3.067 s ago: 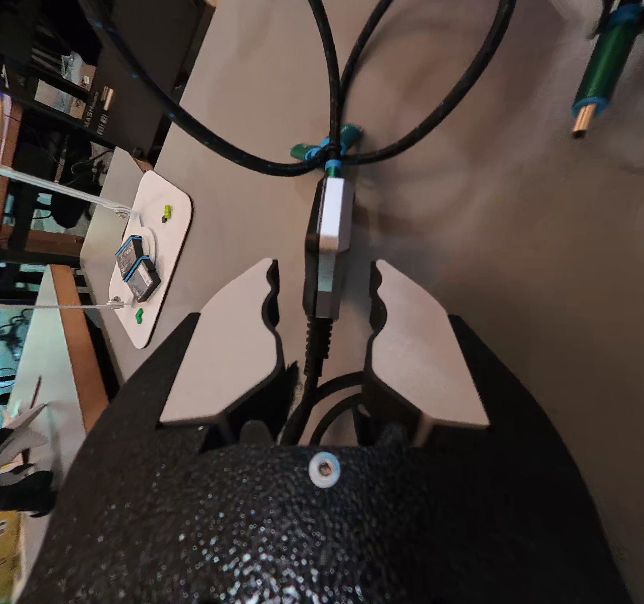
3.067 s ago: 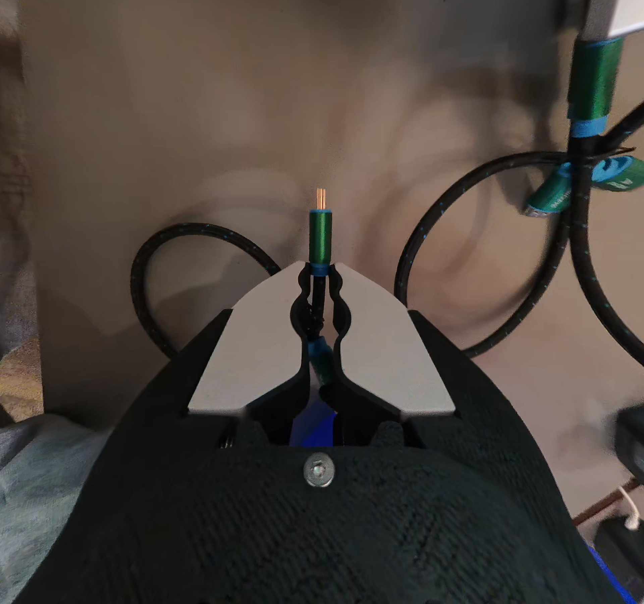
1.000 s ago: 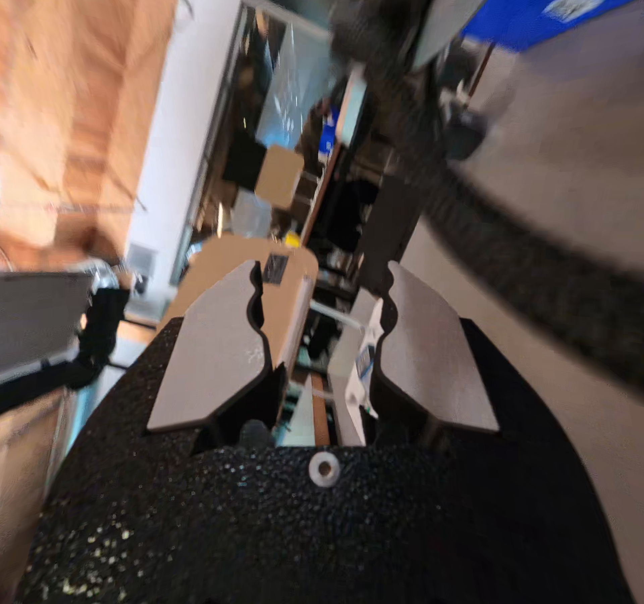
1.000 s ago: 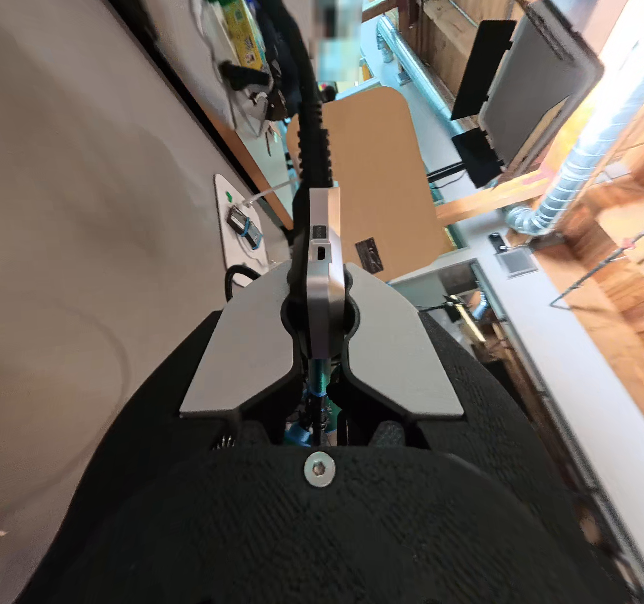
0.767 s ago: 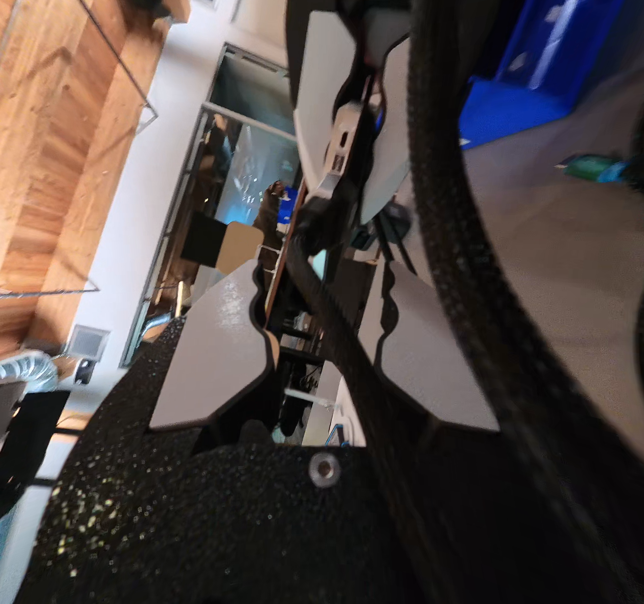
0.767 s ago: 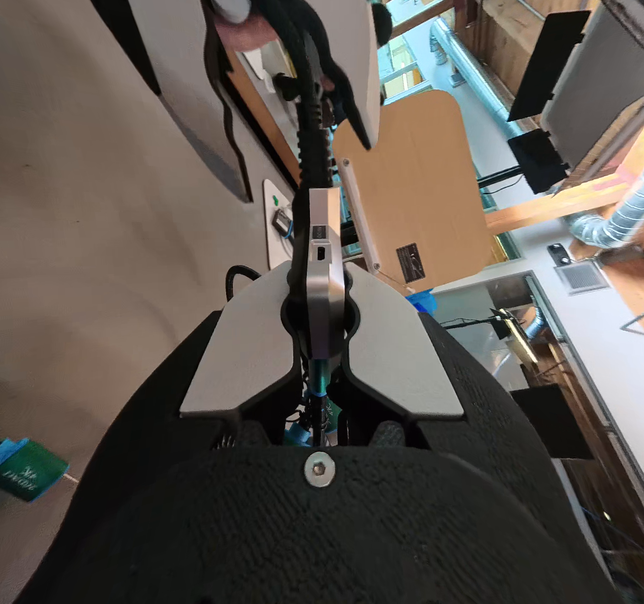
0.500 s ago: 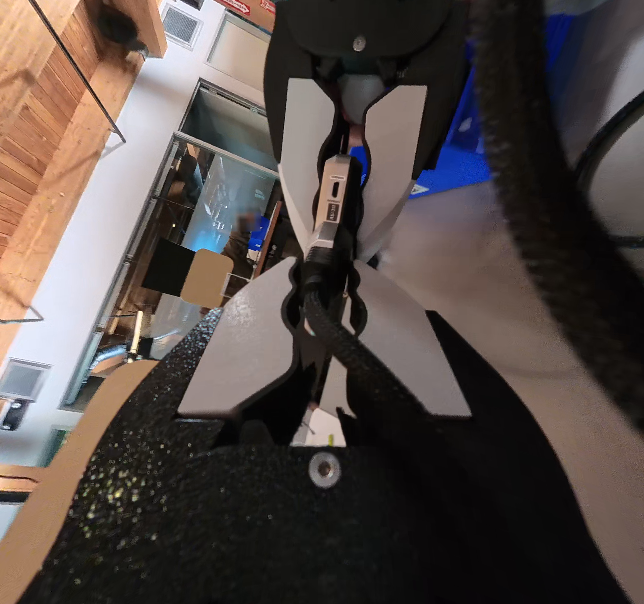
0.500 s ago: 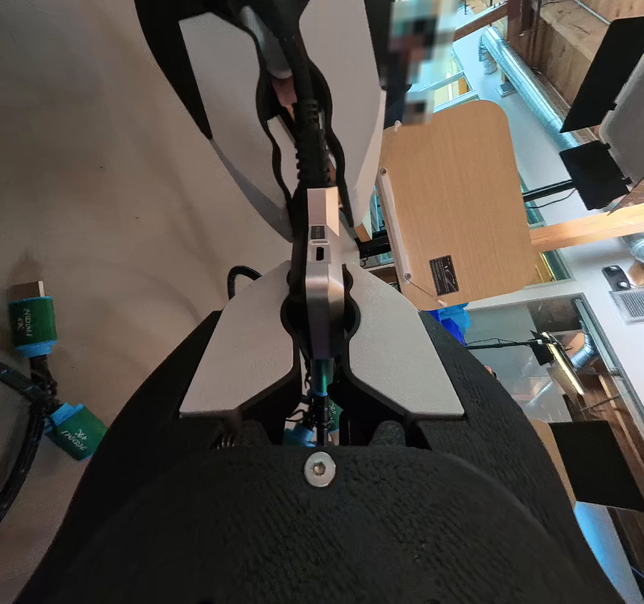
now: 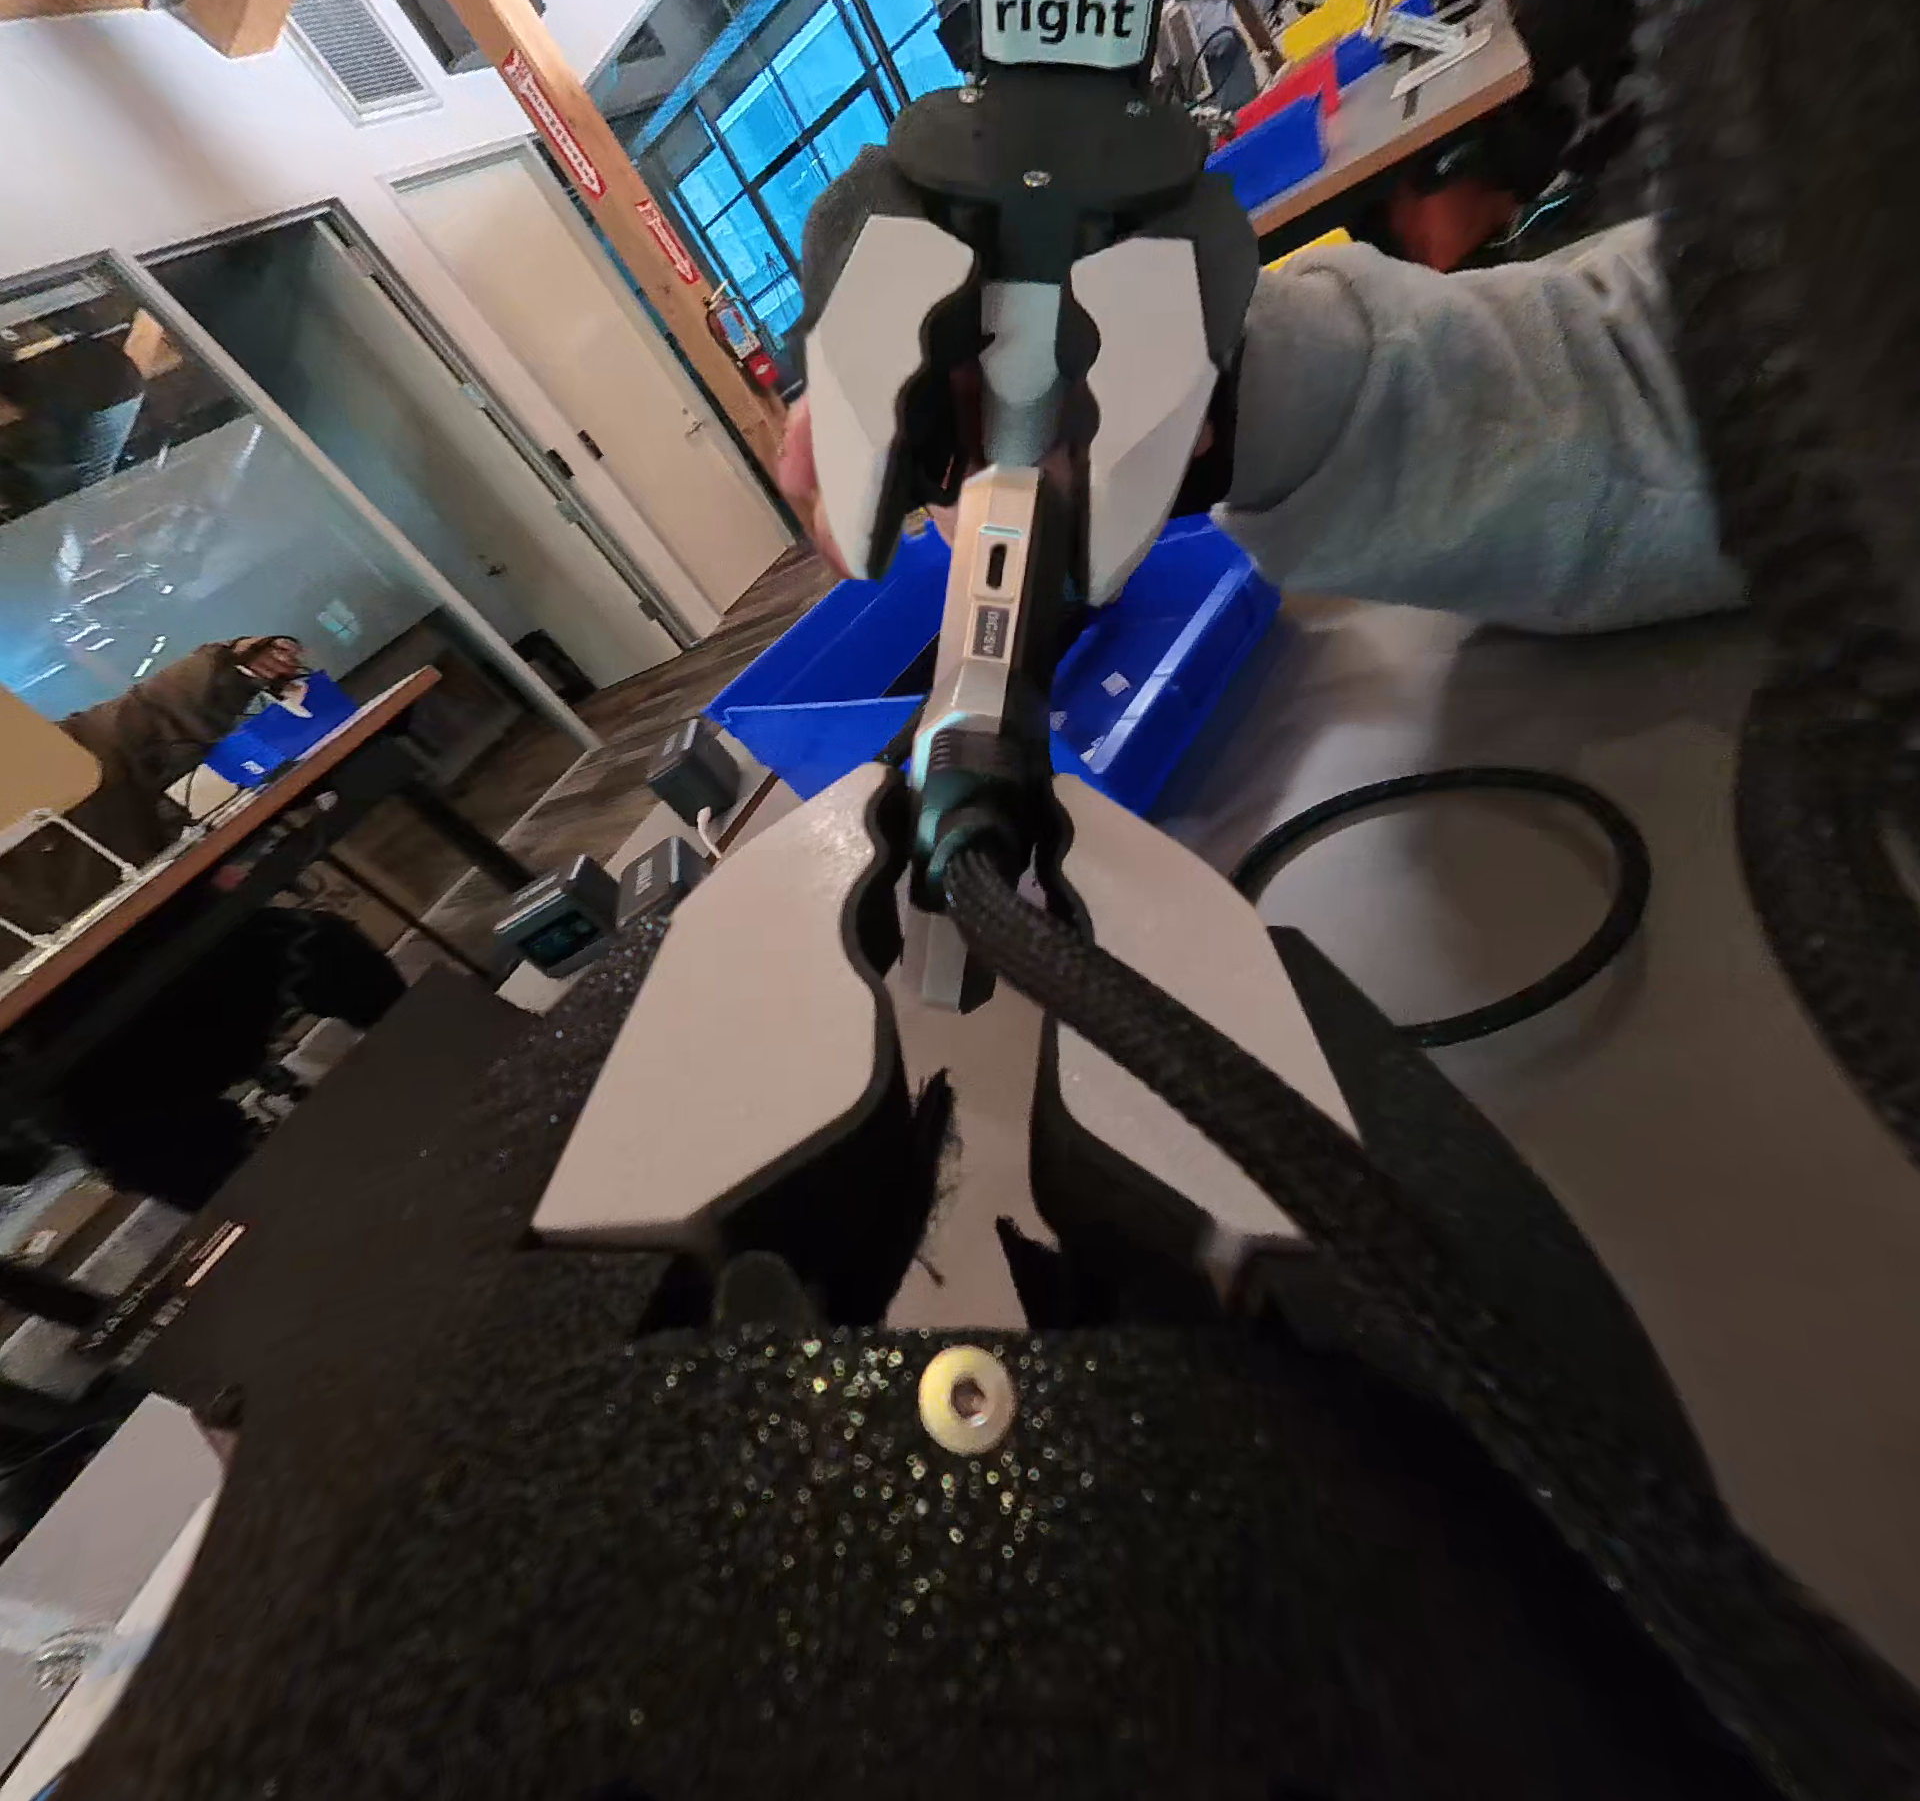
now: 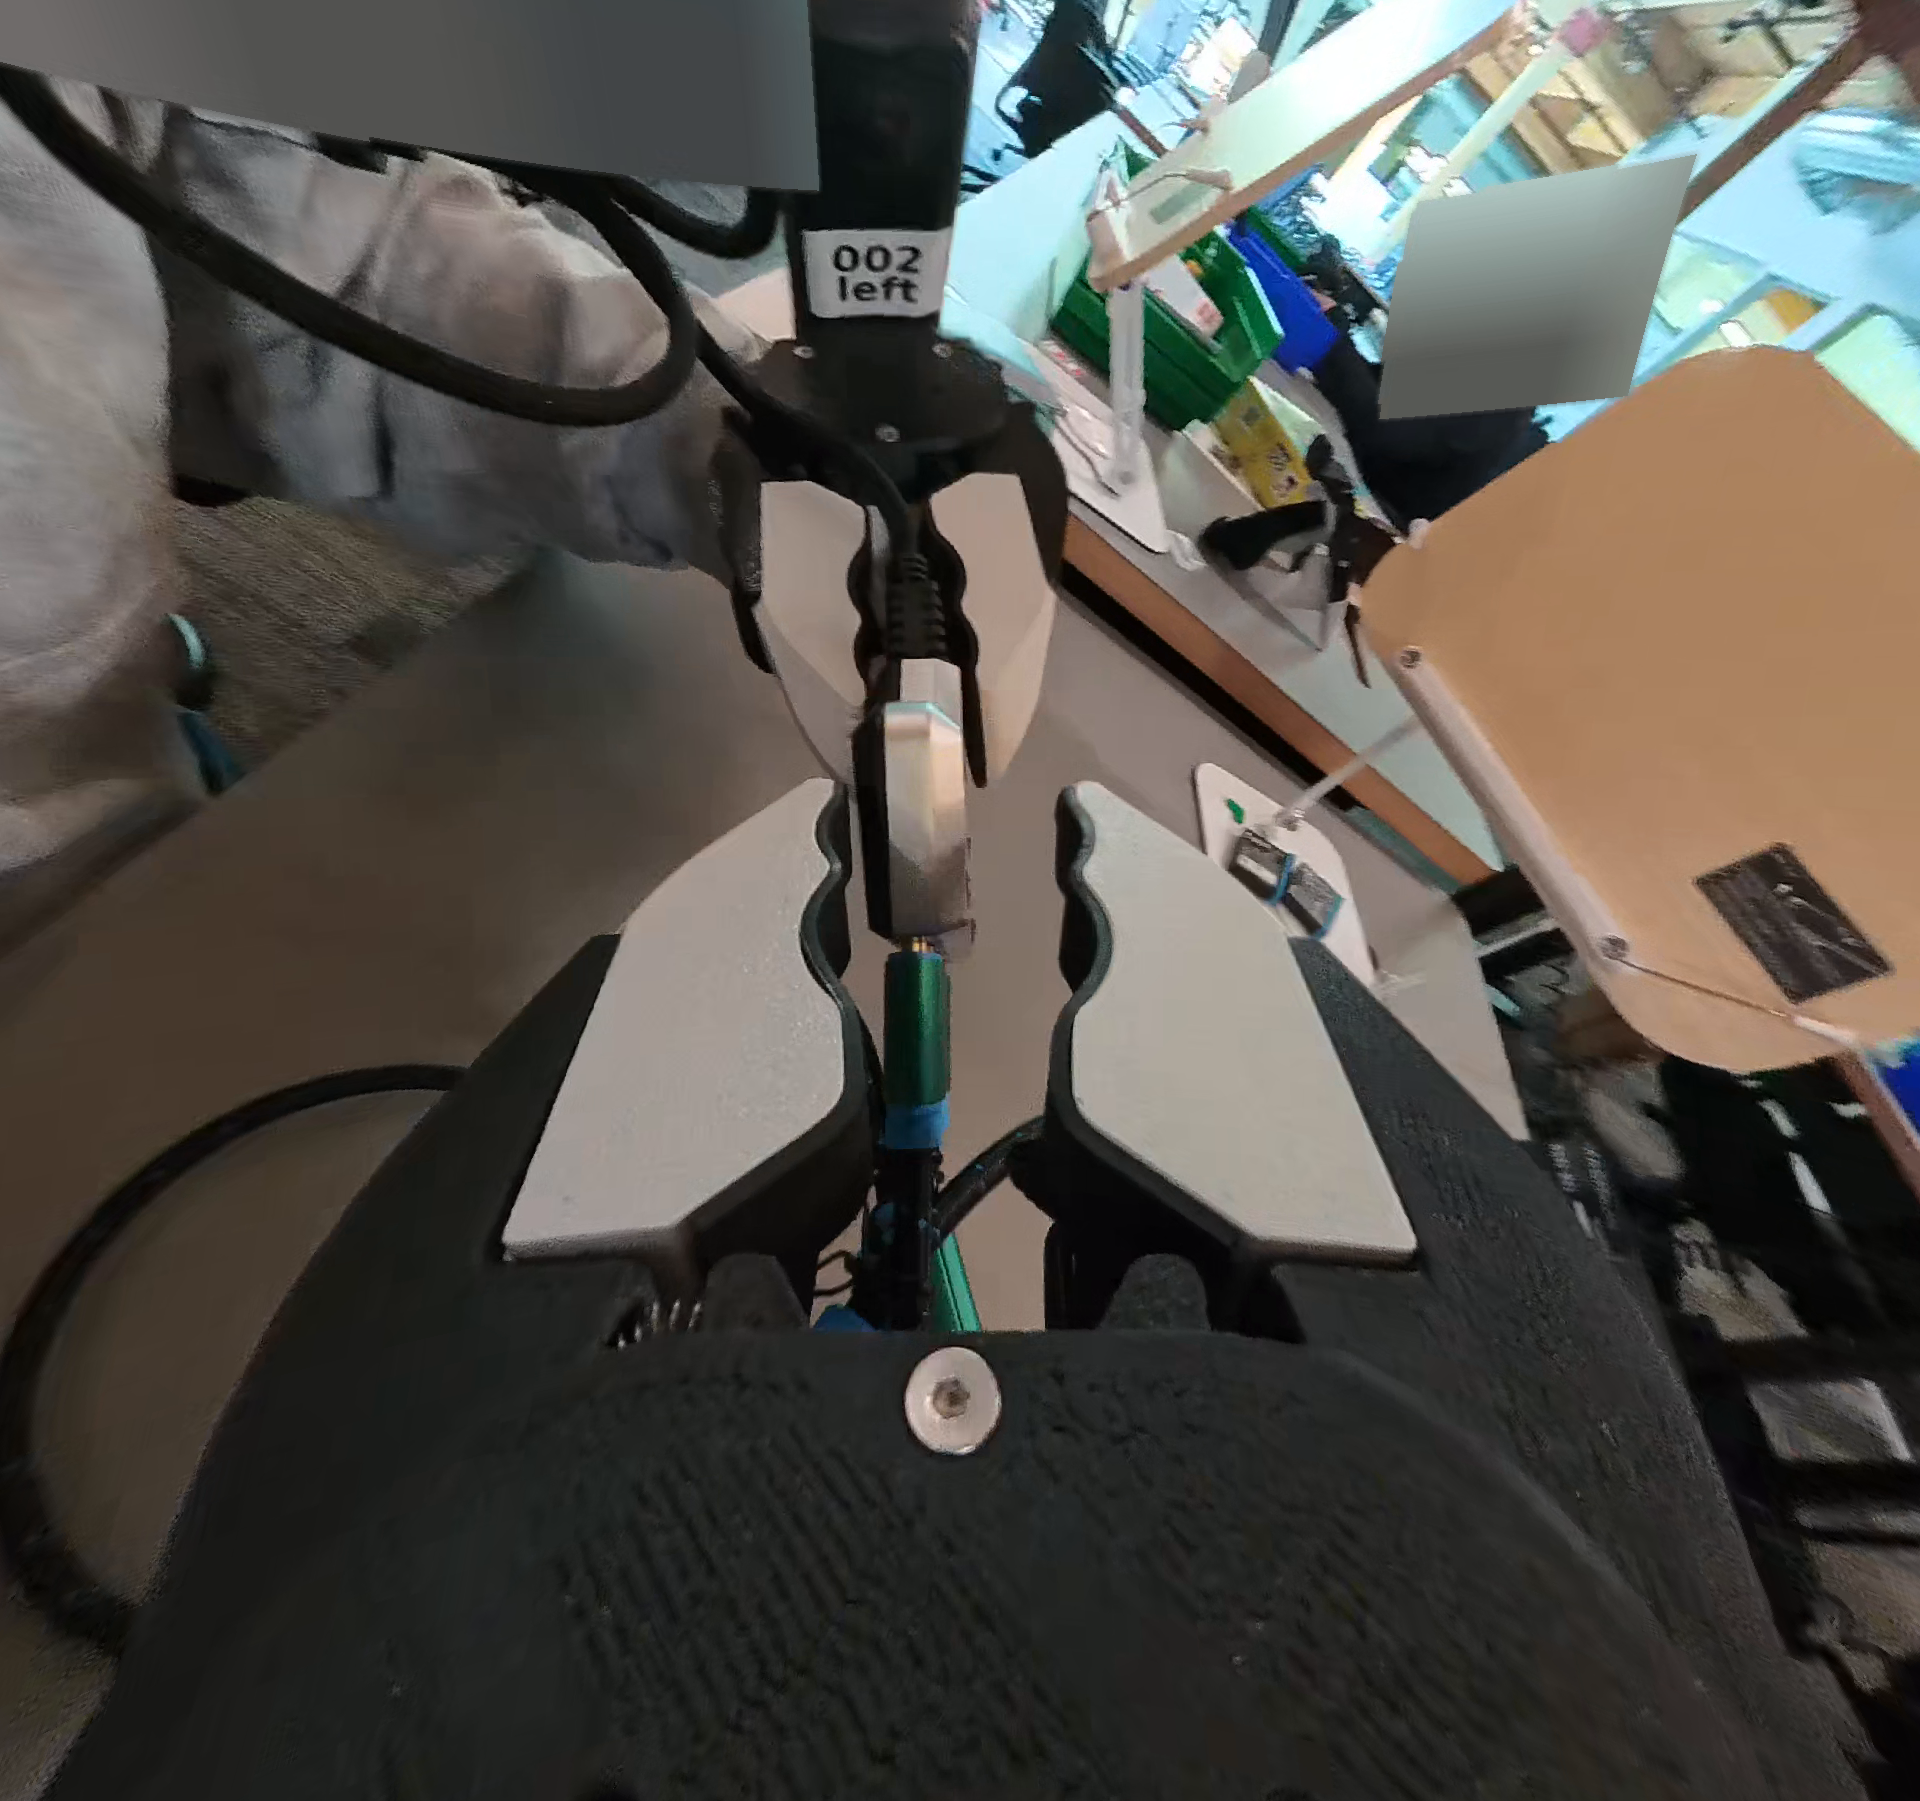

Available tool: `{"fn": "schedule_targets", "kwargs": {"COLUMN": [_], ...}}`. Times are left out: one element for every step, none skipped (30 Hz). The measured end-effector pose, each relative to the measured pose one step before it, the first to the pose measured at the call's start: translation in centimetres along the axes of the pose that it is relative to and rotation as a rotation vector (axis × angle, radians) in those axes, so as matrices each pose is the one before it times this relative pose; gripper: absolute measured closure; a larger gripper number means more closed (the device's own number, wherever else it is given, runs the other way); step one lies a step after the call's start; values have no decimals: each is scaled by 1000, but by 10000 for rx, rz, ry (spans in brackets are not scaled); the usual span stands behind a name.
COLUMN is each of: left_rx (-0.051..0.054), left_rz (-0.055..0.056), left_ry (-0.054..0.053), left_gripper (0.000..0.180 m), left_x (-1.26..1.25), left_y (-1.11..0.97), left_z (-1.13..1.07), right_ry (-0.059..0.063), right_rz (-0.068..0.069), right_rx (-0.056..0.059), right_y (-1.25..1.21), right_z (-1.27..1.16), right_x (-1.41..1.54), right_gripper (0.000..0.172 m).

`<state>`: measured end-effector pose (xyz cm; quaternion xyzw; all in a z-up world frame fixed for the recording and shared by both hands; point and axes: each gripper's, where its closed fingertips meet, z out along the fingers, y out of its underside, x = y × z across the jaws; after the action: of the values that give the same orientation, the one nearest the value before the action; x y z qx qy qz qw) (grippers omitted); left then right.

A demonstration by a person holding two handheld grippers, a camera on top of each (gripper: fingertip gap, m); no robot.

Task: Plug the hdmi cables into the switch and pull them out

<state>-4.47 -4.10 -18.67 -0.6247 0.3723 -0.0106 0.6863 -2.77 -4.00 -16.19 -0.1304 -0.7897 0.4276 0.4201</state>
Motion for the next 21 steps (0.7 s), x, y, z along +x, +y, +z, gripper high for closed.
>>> {"fn": "schedule_targets", "kwargs": {"left_rx": [15,37,-10,-42,-39,-35,-57,-109,-87,-86,-163,-260,-302,-298,-229,-125,-75,-77,-81,1,159], "left_rz": [-22,-42,-24,30,16,-4,-77,-73,-34,-14,1,50,144,196,204,200,181,119,72,37,63], "left_ry": [60,59,31,-21,-36,-83,-109,-60,-53,-29,-31,-29,-23,-10,-2,2,33,-11,97,137,62], "left_gripper": [157,157,157,157,157,157,157,157,157,154,151,147,143,141,139,138,137,135,133,133,137], "left_x": [95,74,20,-51,-56,-107,-135,-80,-55,-60,-106,-111,-51,3,57,74,120,25,160,227,190], "left_y": [-24,-54,20,90,95,80,52,51,-22,-55,45,174,269,274,183,41,-11,-2,41,-68,-290], "left_z": [60,45,29,-17,-14,-12,7,17,-27,-45,-51,3,58,93,110,98,72,51,47,44,53], "right_ry": [-185,-145,-64,19,51,48,69,68,42,37,22,-6,-21,-19,-32,-37,-22,0,-3,-7,-25], "right_rz": [40,10,-11,-10,8,14,-3,-35,-42,-58,-64,-52,-64,-83,-74,-48,-45,-46,-19,8,19], "right_rx": [-41,-74,-49,-28,-79,-131,-130,-100,-52,-10,-18,-52,-52,-30,-41,-41,-39,-53,-52,-27,6], "right_y": [2,37,8,-34,17,59,53,63,28,-25,-40,-43,-67,-114,-121,-101,-85,-28,-16,-20,-29], "right_z": [34,79,85,63,63,51,35,8,-13,-20,4,52,88,92,106,89,67,27,-1,-6,2], "right_x": [-307,-264,-143,-3,63,90,115,106,44,30,-19,-64,-103,-132,-145,-136,-107,-64,-37,-6,-39], "right_gripper": [137,141,144,152,154,154,154,154,154,154,154,154,154,154,154,154,154,154,154,154,154]}}
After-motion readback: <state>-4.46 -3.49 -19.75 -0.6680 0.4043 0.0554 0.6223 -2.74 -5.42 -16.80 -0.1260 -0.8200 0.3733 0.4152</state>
